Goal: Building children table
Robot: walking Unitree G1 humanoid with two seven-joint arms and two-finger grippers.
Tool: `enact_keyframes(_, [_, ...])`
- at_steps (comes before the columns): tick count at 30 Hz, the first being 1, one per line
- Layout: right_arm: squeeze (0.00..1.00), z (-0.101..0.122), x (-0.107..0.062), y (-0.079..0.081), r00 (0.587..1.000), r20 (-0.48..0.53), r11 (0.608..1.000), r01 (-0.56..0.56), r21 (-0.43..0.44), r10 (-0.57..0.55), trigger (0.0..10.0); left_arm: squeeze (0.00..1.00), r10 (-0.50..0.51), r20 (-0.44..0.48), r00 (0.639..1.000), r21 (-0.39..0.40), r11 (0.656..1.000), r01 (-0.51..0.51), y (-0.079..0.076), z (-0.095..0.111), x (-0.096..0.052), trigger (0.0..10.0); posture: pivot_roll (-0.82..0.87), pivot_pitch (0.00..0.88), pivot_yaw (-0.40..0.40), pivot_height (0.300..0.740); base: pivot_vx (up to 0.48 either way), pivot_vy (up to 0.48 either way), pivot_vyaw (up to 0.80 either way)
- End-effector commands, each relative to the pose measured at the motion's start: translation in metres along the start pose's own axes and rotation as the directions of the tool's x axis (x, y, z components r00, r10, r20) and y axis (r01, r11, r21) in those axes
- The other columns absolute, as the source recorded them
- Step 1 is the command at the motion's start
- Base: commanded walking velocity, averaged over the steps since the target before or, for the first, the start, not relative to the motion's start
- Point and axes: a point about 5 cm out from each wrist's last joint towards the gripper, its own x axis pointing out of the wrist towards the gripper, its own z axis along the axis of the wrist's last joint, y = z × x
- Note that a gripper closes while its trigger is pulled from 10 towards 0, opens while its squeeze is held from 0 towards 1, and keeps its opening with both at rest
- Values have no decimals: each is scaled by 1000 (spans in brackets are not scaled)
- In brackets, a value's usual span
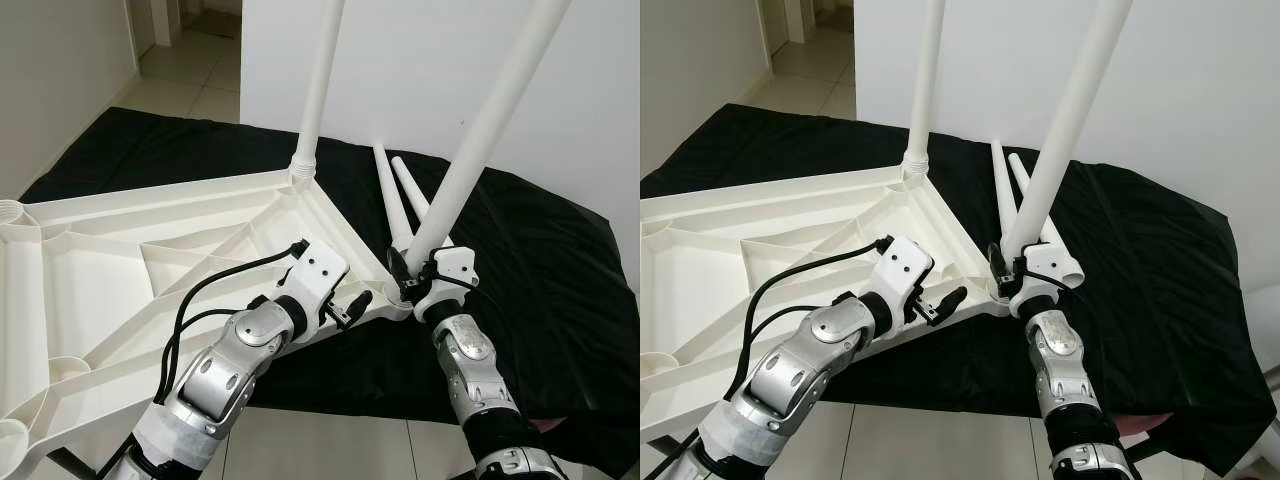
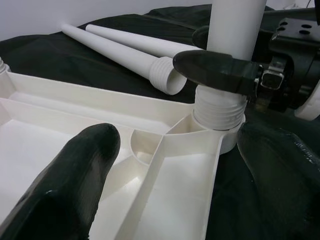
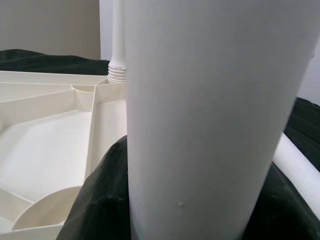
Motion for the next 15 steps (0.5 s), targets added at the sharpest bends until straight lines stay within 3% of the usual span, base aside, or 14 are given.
enact_keyframes(1, [0, -19, -8, -1, 996, -93, 1000, -1, 26, 4, 10000, 0, -85, 9, 996, 1, 996, 85, -6, 5, 1, 10000, 41, 0, -126, 740, 0, 0, 0])
enact_keyframes(15, [0, -31, -21, 4, 991, -104, 996, -87, -7, 86, 10000, 0, -84, 10, 996, -1, 996, 84, -5, 9, 0, 10000, 45, 0, -121, 740, 0, 0, 0])
